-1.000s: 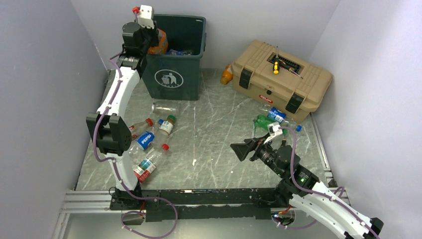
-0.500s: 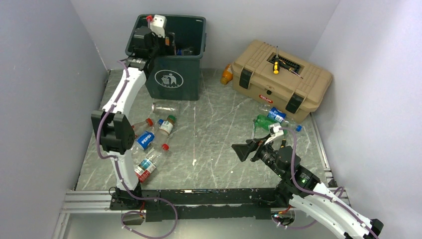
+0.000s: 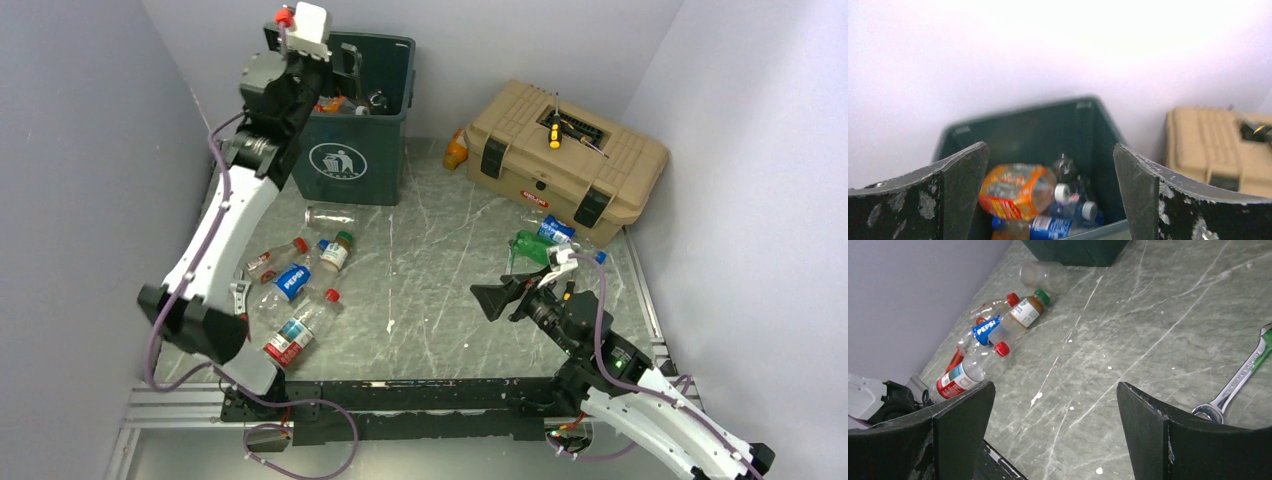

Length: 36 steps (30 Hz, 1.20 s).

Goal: Put the plastic bottles in the bin
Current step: Place the plastic bottle in the trash bin, then pick up the plastic bottle at the center of the board.

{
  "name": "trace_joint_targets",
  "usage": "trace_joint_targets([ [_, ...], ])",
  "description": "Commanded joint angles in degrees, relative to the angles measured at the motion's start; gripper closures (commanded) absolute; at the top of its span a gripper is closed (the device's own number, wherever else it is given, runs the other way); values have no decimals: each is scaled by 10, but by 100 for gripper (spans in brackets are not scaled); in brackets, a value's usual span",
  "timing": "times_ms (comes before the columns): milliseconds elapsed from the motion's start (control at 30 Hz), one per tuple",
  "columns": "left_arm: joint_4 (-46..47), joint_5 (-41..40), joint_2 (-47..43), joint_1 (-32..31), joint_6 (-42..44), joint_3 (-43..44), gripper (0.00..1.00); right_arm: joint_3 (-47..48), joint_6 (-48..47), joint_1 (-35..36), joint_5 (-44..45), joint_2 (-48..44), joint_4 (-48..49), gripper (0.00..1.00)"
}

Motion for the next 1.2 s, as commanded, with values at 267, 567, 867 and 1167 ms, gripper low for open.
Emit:
trace_joint_targets([
  [267,22,77,-252,-33,-112,-209,1,106,16,-1,192,38,-109,0],
  [567,-145,214,-310,-38,-185,-347,0,153,121,-25,340,209,-209,1],
  [867,-26,262,-379,-38,-251,-499,1,77,237,-238,218,236,-102,0],
  [1167,-24,207,-404,-57,-268,-538,1,-54,487,-344,124,267,86,3],
])
